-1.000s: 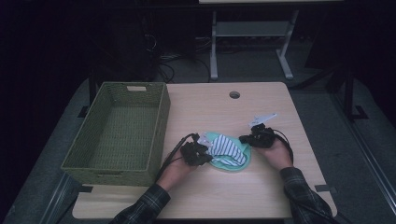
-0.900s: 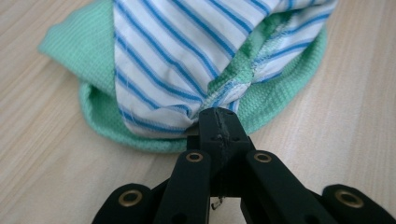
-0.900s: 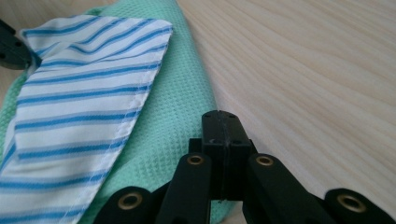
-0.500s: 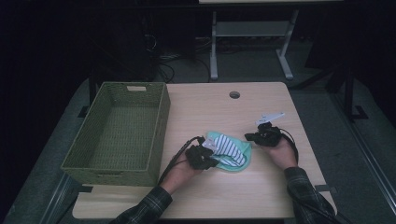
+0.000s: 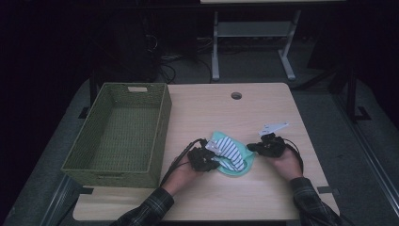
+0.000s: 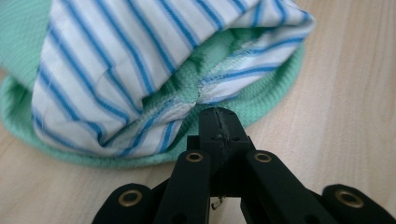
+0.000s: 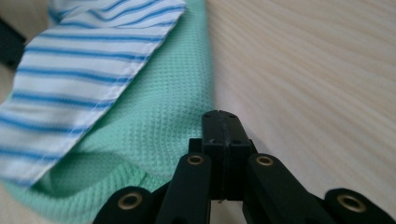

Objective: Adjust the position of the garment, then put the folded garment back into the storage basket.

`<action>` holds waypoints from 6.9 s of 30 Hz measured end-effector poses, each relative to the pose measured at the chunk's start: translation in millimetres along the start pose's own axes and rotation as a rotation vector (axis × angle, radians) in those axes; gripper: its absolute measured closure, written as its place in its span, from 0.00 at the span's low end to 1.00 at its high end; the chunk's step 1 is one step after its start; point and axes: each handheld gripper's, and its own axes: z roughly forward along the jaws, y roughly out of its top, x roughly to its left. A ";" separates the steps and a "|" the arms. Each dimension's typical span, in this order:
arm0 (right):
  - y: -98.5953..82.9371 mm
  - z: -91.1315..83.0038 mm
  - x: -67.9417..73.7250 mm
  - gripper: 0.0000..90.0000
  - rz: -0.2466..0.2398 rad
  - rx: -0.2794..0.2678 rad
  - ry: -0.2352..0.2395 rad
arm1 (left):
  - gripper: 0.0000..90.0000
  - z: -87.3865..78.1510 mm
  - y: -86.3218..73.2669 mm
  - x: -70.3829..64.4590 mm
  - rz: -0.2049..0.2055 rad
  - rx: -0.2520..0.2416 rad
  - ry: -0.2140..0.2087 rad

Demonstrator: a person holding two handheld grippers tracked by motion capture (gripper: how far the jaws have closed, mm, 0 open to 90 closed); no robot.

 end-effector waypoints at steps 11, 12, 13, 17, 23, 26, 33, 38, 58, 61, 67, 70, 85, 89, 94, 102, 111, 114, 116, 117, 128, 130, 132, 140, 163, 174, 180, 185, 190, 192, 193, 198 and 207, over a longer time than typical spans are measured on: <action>-16.4 -18.0 18.8 1.00 -0.022 0.007 0.025 | 1.00 0.8 -1.1 9.5 -0.031 -0.011 0.017; -18.1 -19.3 20.6 1.00 -0.016 0.006 0.030 | 1.00 1.0 -0.5 10.6 -0.027 -0.010 0.023; -19.6 -20.6 22.1 1.00 -0.016 0.007 0.034 | 1.00 1.3 0.1 11.7 -0.028 -0.011 0.024; -25.8 -25.0 32.0 1.00 -0.027 0.013 0.049 | 1.00 2.9 0.8 16.0 -0.033 -0.019 0.032; -34.4 -31.9 47.9 1.00 -0.035 0.014 0.083 | 1.00 4.7 0.9 19.0 -0.050 -0.036 0.034; -38.0 -35.3 54.0 1.00 -0.038 0.011 0.097 | 1.00 4.4 0.7 19.9 -0.042 -0.032 0.031; -42.7 -38.0 59.6 0.92 -0.045 -0.001 0.095 | 0.99 3.8 0.2 20.5 -0.041 -0.031 0.028; -43.8 -46.5 48.9 0.64 -0.012 -0.068 0.022 | 0.90 1.1 -2.7 23.4 -0.060 -0.033 0.008; -61.4 -42.6 12.5 0.17 0.059 -0.046 -0.157 | 0.37 -9.2 5.0 15.8 0.007 0.005 -0.042; -61.1 -42.7 12.0 0.16 0.064 -0.039 -0.166 | 0.32 -9.5 8.8 15.9 0.024 0.022 -0.045; -60.9 -42.5 11.5 0.15 0.071 -0.040 -0.173 | 0.27 -11.1 16.1 15.6 0.052 0.040 -0.043; -60.9 -42.2 11.5 0.15 0.073 -0.042 -0.173 | 0.27 -10.6 22.3 15.8 0.068 0.046 -0.051; -61.0 -42.0 11.5 0.15 0.077 -0.045 -0.170 | 0.24 2.7 35.9 20.8 0.077 0.067 -0.081; -60.9 -42.4 11.5 0.15 0.074 -0.041 -0.173 | 0.20 8.8 36.6 20.1 0.090 0.070 -0.094; -60.8 -42.5 11.5 0.15 0.073 -0.039 -0.173 | 0.18 15.8 36.0 17.3 0.119 0.086 -0.092; -60.8 -42.4 11.6 0.15 0.075 -0.039 -0.175 | 0.16 24.0 31.4 12.6 0.179 0.099 -0.066; -60.8 -42.0 11.8 0.15 0.088 -0.045 -0.177 | 0.17 23.1 29.4 11.4 0.183 0.098 -0.061; -60.7 -42.5 11.8 0.15 0.088 -0.040 -0.181 | 0.23 20.8 29.2 11.8 0.186 0.102 -0.061; -60.7 -42.5 11.8 0.15 0.091 -0.040 -0.183 | 0.29 18.6 28.6 12.2 0.186 0.103 -0.061; -60.7 -42.5 11.8 0.15 0.091 -0.040 -0.183 | 0.31 18.1 28.5 12.2 0.186 0.103 -0.060; -61.0 -42.8 10.5 0.15 0.092 -0.045 -0.181 | 0.64 13.3 29.3 13.0 0.174 0.103 -0.058; -61.0 -43.1 10.2 0.15 0.095 -0.045 -0.180 | 0.71 13.2 29.1 13.3 0.163 0.098 -0.057; -61.0 -43.0 10.3 0.15 0.094 -0.045 -0.180 | 0.78 12.9 29.4 14.2 0.159 0.100 -0.055; -60.8 -42.7 11.3 0.14 0.092 -0.040 -0.191 | 0.88 13.1 30.1 13.6 0.128 0.100 -0.042; -61.3 -42.9 10.3 0.09 0.112 -0.037 -0.182 | 0.88 -32.1 42.8 15.3 0.047 0.014 -0.073; -61.5 -43.3 9.5 0.09 0.113 -0.038 -0.177 | 0.88 -52.4 52.5 13.6 0.048 0.013 -0.047; -61.2 -42.7 10.1 0.09 0.111 -0.037 -0.181 | 0.88 -63.5 60.5 14.4 0.040 -0.004 -0.041; -60.5 -41.1 11.1 0.06 0.089 -0.025 -0.191 | 0.88 -73.1 66.0 16.1 0.048 -0.011 -0.025; -60.1 -40.3 11.6 0.04 0.095 -0.016 -0.189 | 0.88 -85.6 69.7 18.4 0.057 -0.018 -0.012; -60.1 -40.3 11.5 0.03 0.095 -0.016 -0.189 | 0.88 -89.4 70.3 19.2 0.054 -0.028 -0.011; -60.1 -40.3 11.5 0.03 0.095 -0.016 -0.189 | 0.88 -91.3 70.5 19.6 0.052 -0.033 -0.008; -60.0 -40.2 11.4 0.03 0.095 -0.016 -0.190 | 0.88 -104.2 71.0 22.9 0.054 -0.035 0.010; -60.0 -40.2 11.3 0.03 0.096 -0.016 -0.190 | 0.88 -128.6 70.0 31.5 0.043 -0.034 0.032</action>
